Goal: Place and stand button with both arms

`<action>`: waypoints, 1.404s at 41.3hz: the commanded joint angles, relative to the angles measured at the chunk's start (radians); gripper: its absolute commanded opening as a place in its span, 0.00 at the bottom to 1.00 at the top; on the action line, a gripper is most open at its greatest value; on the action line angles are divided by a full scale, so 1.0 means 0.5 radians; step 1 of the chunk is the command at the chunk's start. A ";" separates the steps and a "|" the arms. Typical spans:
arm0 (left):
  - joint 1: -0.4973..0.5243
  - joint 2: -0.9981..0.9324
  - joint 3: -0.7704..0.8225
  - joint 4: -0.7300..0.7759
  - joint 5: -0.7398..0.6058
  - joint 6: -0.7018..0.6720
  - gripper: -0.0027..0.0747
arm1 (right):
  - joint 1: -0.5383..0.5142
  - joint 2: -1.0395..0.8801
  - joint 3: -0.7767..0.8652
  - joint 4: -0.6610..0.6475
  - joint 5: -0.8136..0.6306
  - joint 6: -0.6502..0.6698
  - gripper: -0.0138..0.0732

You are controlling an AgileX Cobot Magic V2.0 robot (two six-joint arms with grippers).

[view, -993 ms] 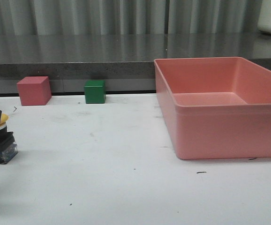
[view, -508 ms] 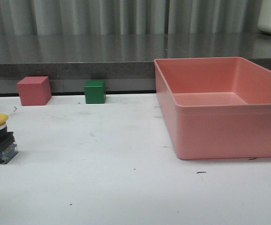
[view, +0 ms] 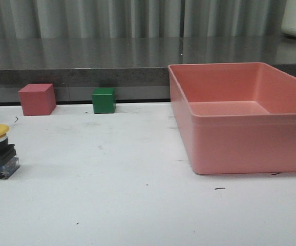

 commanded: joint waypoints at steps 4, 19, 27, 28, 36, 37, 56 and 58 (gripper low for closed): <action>0.003 -0.160 -0.077 -0.018 0.142 -0.003 0.60 | -0.011 -0.004 -0.049 -0.007 -0.114 -0.023 0.66; 0.003 -0.314 -0.077 -0.018 0.224 -0.003 0.60 | -0.011 -0.002 -0.049 -0.007 -0.118 -0.023 0.66; 0.003 -0.314 -0.077 -0.018 0.197 -0.003 0.54 | -0.011 -0.002 -0.049 -0.007 -0.123 -0.023 0.66; 0.003 -0.314 -0.077 -0.018 0.191 -0.003 0.51 | -0.011 -0.002 -0.049 -0.007 -0.123 -0.023 0.66; 0.003 -0.314 -0.077 -0.018 0.132 -0.003 0.19 | -0.011 -0.002 -0.049 -0.007 -0.123 -0.023 0.41; 0.003 -0.314 -0.077 -0.018 0.126 -0.003 0.15 | -0.011 -0.002 -0.049 -0.007 -0.123 -0.023 0.35; 0.003 -0.314 -0.077 -0.060 -0.084 -0.003 0.01 | -0.011 -0.002 -0.049 -0.007 -0.114 -0.023 0.08; 0.003 -0.314 -0.077 -0.060 -0.084 -0.003 0.01 | -0.011 -0.002 -0.049 -0.007 -0.114 -0.023 0.08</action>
